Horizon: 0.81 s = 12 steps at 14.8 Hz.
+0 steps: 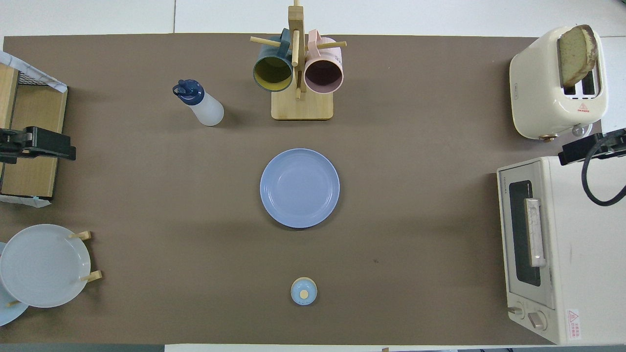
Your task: Put bread on plate and add seasoning
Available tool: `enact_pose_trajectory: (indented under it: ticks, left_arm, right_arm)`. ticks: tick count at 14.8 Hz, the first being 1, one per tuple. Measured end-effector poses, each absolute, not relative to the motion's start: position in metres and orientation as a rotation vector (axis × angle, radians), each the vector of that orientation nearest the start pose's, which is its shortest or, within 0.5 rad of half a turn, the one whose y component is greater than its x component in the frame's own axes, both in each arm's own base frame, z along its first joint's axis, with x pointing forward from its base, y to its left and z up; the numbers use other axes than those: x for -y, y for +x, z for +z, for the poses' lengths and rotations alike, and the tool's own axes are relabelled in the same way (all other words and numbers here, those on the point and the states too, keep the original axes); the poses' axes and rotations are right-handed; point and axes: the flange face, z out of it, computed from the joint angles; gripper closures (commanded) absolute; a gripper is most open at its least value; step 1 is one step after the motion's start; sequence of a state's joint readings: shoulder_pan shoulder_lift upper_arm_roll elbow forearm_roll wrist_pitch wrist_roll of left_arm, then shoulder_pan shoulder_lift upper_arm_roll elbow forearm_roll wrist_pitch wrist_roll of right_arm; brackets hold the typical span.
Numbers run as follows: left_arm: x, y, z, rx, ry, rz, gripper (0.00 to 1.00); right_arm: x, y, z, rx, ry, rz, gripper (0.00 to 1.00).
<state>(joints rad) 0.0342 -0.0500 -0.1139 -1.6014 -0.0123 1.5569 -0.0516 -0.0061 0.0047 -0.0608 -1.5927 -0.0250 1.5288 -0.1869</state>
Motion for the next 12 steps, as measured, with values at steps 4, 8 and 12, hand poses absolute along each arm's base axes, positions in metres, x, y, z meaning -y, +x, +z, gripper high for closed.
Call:
enact_pose_trajectory:
  ticks: [4,8,12]
  left_arm:
    - [0.0454,0.5357,0.6359,-0.043,-3.148,-0.007,0.00]
    - [0.0447,0.5347,0.6354,-0.032,-3.147,-0.002,0.00]
    - [0.0456,0.5309,0.6317,0.018,-3.126,0.018,0.00]
  right_arm:
    - [0.0395,0.5494,0.6081,0.189,-3.150,0.112,0.00]
    - [0.0395,0.5498,0.6083,0.189,-3.151,0.111,0.00]
    - [0.0391,0.5501,0.6091,0.190,-3.151,0.109,0.00]
